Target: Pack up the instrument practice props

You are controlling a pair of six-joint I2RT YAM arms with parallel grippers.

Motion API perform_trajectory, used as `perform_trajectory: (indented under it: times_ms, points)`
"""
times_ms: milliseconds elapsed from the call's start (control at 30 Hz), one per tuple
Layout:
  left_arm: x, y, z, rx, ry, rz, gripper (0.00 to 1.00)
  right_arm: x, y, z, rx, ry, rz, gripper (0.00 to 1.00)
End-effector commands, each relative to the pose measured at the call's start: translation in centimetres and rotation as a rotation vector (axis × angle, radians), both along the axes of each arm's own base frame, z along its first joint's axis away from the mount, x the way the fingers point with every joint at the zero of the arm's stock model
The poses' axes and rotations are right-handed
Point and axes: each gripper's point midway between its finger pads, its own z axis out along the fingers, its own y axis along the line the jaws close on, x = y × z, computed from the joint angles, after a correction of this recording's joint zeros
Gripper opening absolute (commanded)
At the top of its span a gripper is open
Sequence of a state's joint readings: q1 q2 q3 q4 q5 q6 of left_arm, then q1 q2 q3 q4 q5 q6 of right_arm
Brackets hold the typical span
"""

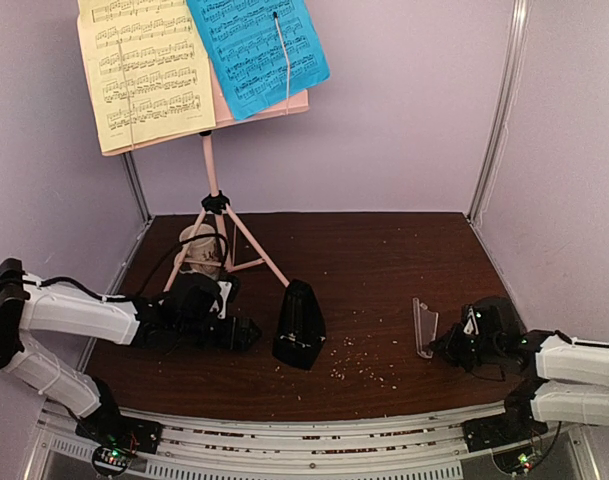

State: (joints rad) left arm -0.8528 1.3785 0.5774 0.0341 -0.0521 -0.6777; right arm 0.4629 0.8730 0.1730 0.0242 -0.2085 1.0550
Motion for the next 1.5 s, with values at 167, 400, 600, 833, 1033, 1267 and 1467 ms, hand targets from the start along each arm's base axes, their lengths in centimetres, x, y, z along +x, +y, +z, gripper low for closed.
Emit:
perform_trajectory:
  times_ms: [167, 400, 600, 833, 1033, 1267, 1467]
  points:
    - [2.5, -1.7, -0.2, 0.062, -0.064, -0.022, 0.80, 3.0, 3.0, 1.9, 0.054, -0.068, 0.003, 0.00]
    - [2.5, -2.0, -2.5, 0.147, -0.019, -0.058, 0.80, 3.6, 2.8, 2.2, 0.044, -0.089, -0.024, 0.00]
    - [1.7, -4.2, -2.7, 0.077, 0.010, -0.117, 0.79, 3.8, 2.6, 2.3, 0.038, -0.098, -0.036, 0.00]
    - [0.5, -5.9, -2.5, 0.047, 0.026, -0.167, 0.79, 4.2, 2.6, 2.7, 0.026, -0.111, -0.039, 0.00]
    - [-0.4, -7.5, -1.5, 0.013, 0.025, -0.195, 0.79, 4.3, 2.5, 2.7, 0.017, -0.113, -0.041, 0.00]
    - [-1.0, -9.2, -0.6, -0.025, 0.018, -0.216, 0.79, 4.4, 2.5, 2.9, 0.016, -0.117, -0.044, 0.00]
    - [0.0, -7.3, 2.1, -0.030, -0.081, -0.131, 0.79, 4.7, 3.0, 4.8, 0.010, -0.168, 0.004, 0.00]
